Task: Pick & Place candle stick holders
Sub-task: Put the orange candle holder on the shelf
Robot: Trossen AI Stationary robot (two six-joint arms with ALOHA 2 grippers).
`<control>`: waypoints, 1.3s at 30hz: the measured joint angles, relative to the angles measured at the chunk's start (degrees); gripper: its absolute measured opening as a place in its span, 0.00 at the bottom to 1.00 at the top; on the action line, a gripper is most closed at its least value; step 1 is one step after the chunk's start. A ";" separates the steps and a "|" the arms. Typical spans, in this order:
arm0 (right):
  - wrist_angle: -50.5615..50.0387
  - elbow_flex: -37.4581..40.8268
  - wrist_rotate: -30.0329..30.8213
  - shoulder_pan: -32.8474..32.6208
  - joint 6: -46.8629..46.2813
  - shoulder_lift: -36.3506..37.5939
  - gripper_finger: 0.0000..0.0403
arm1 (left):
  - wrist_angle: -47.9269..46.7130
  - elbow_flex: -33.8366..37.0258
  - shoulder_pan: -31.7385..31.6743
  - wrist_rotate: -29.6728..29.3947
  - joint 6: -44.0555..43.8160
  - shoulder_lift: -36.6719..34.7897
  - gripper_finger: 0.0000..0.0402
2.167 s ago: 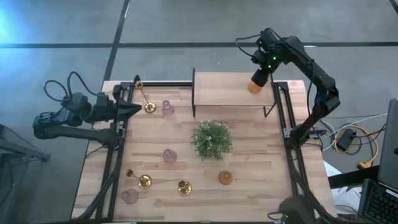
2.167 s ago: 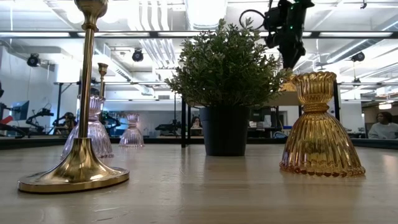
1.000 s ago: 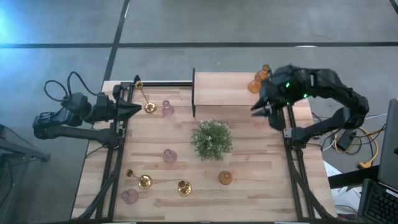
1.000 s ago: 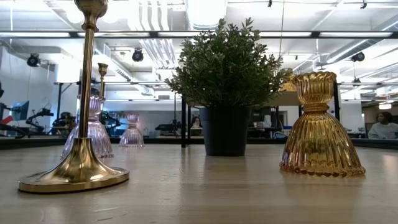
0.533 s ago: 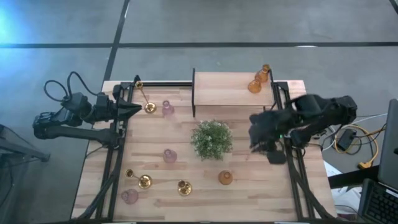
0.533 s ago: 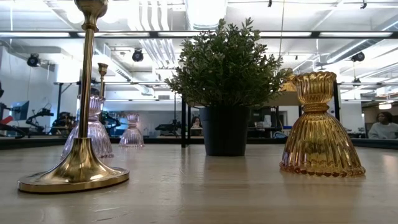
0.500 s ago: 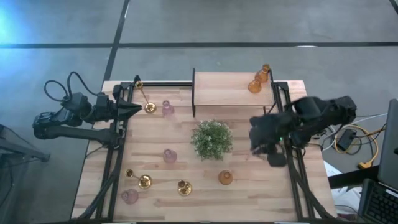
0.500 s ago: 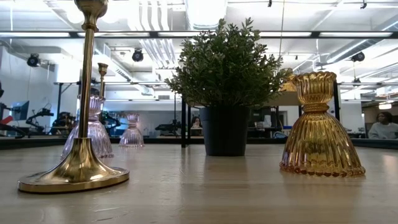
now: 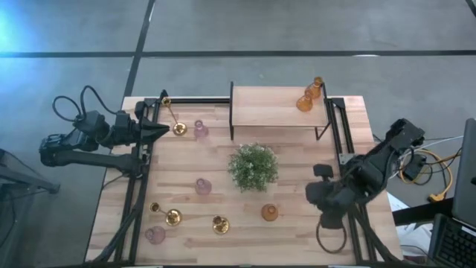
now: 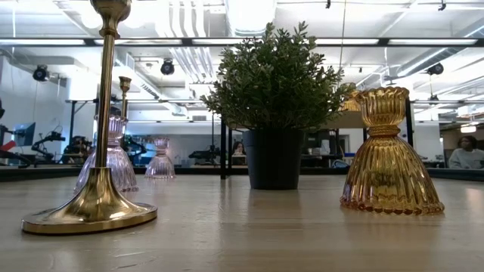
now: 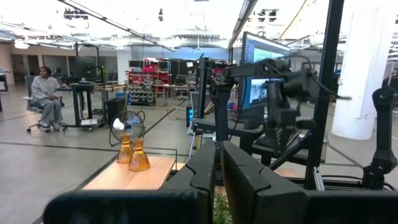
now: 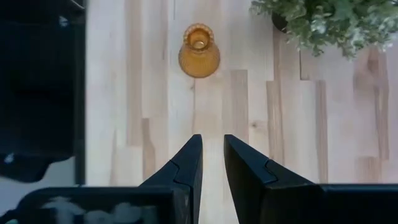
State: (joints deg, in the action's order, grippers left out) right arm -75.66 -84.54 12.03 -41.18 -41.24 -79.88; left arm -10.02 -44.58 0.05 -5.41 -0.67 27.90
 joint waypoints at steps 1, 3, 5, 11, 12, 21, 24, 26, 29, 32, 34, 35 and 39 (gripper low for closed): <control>1.12 1.41 1.09 -0.94 -0.79 0.00 0.15 | 0.01 0.00 0.00 -0.01 0.00 -0.01 0.08; 4.11 4.08 2.37 -2.22 -2.09 0.00 0.16 | 0.01 0.00 0.00 0.00 -0.01 -0.02 0.08; 8.15 6.73 2.35 -2.43 -2.13 0.00 0.18 | 0.01 0.00 0.00 0.00 0.00 -0.01 0.08; 18.75 11.31 1.25 -2.21 1.41 -0.04 0.24 | 0.02 0.00 0.00 0.00 0.00 0.00 0.08; 19.87 11.54 1.19 -2.07 2.31 -0.04 0.25 | 0.02 0.00 0.00 -0.02 -0.01 -0.01 0.08; 24.94 12.39 -0.73 0.87 11.52 -2.34 0.32 | 0.01 0.00 0.00 -0.02 0.00 -0.01 0.08; 25.06 11.57 -2.96 2.57 16.13 -4.66 0.33 | 0.02 0.00 0.00 0.00 0.00 0.00 0.08; 24.93 10.78 -4.06 3.89 19.13 -6.19 0.34 | 0.01 0.00 -0.02 -0.02 0.00 -0.02 0.08; 25.04 9.47 -5.76 5.63 23.17 -8.27 0.34 | 0.01 0.00 -0.02 -0.01 0.00 0.00 0.08; 25.11 8.63 -8.13 7.31 26.08 -10.28 0.34 | 0.00 0.00 -0.02 -0.02 0.00 0.00 0.08; 25.03 8.40 -9.43 8.26 27.68 -11.75 0.34 | 0.00 0.00 0.00 0.00 -0.02 0.00 0.08; 25.10 8.25 -9.76 8.59 28.59 -12.50 0.34 | 0.00 0.00 -0.02 -0.01 0.00 -0.01 0.08; 25.33 7.70 -10.93 9.98 31.84 -15.25 0.34 | -0.01 0.00 0.00 0.00 0.00 -0.02 0.08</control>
State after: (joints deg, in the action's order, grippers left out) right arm -50.33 -76.84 1.10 -31.20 -9.40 -95.12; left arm -10.03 -44.58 0.05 -5.42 -0.67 27.88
